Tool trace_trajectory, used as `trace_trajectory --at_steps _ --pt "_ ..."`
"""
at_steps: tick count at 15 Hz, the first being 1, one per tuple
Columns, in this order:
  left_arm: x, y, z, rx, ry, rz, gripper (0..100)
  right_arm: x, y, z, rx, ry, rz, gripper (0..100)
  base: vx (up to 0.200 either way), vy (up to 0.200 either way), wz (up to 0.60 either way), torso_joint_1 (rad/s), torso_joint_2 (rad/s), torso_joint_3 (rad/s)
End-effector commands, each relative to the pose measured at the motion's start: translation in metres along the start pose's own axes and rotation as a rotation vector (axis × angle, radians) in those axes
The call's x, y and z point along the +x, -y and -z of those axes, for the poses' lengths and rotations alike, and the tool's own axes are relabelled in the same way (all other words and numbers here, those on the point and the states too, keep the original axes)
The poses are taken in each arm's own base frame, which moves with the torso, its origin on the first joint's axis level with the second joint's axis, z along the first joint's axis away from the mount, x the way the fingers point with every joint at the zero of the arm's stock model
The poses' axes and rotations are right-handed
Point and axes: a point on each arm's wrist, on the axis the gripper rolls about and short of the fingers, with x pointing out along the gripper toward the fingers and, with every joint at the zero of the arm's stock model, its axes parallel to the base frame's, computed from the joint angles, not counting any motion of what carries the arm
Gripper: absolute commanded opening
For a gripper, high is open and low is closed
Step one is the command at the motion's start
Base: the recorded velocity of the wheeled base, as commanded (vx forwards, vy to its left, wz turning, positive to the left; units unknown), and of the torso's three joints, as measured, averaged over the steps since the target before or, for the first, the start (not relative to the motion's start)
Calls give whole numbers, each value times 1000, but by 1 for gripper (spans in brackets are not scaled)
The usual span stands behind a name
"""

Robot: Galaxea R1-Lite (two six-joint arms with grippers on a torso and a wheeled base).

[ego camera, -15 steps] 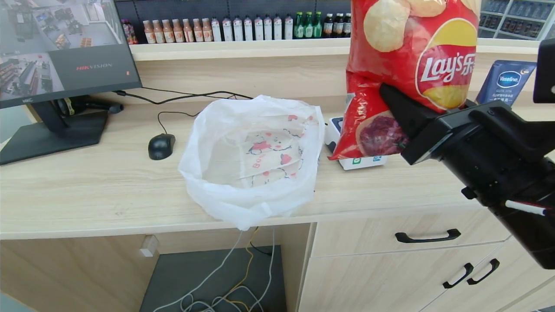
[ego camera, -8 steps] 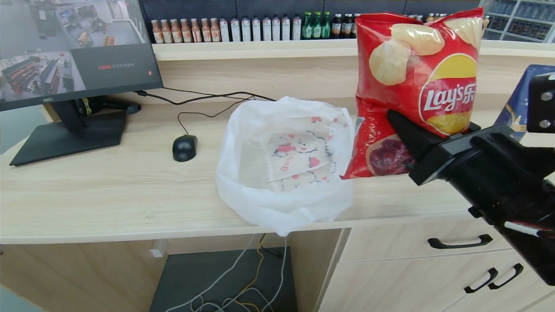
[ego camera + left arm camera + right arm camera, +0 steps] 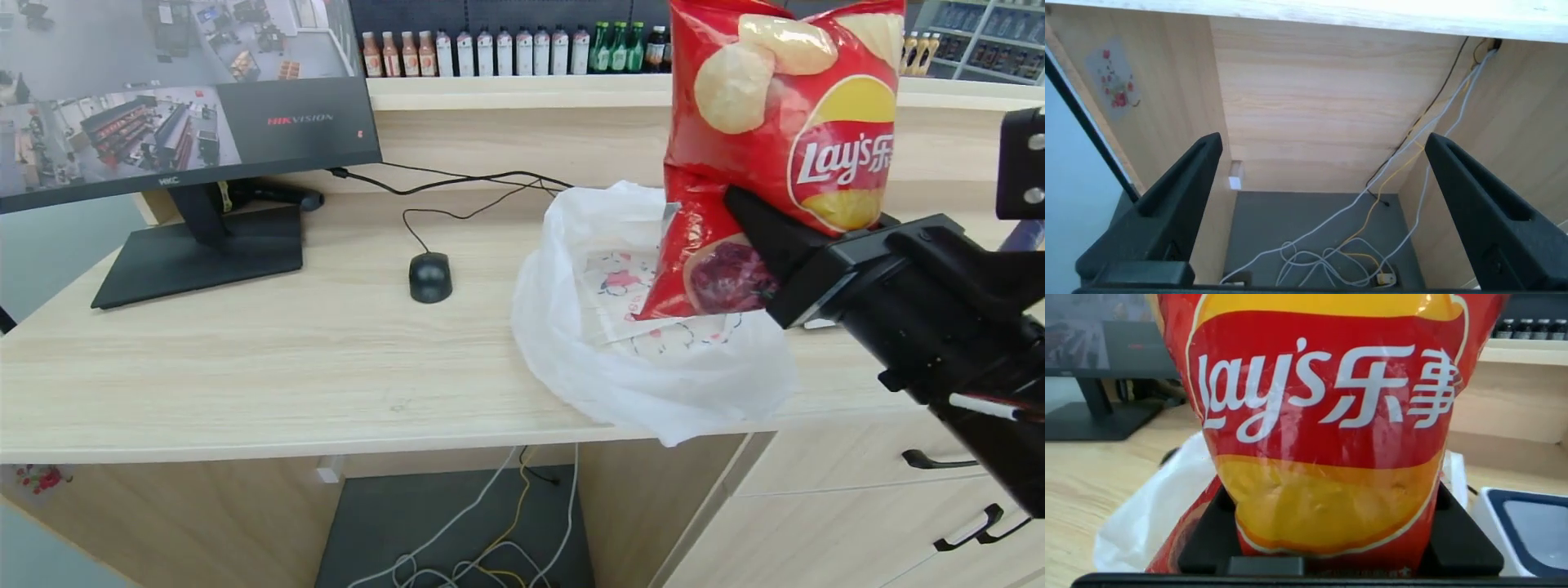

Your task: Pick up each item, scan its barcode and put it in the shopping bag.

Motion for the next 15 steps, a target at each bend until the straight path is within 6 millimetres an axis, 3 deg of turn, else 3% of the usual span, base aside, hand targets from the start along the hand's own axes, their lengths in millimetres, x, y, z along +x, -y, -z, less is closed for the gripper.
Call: trace_trajectory --at_steps 1,8,15 --pt "0 0 0 0 0 -2 100 8 -3 -6 32 18 8 0 0 0 0 0 0 0" --pt "0 0 0 0 0 0 100 37 -28 -1 232 -172 114 0 0 0 0 0 0 0" --pt "0 0 0 0 0 -2 100 54 -21 17 279 -287 183 0 0 0 0 0 0 0"
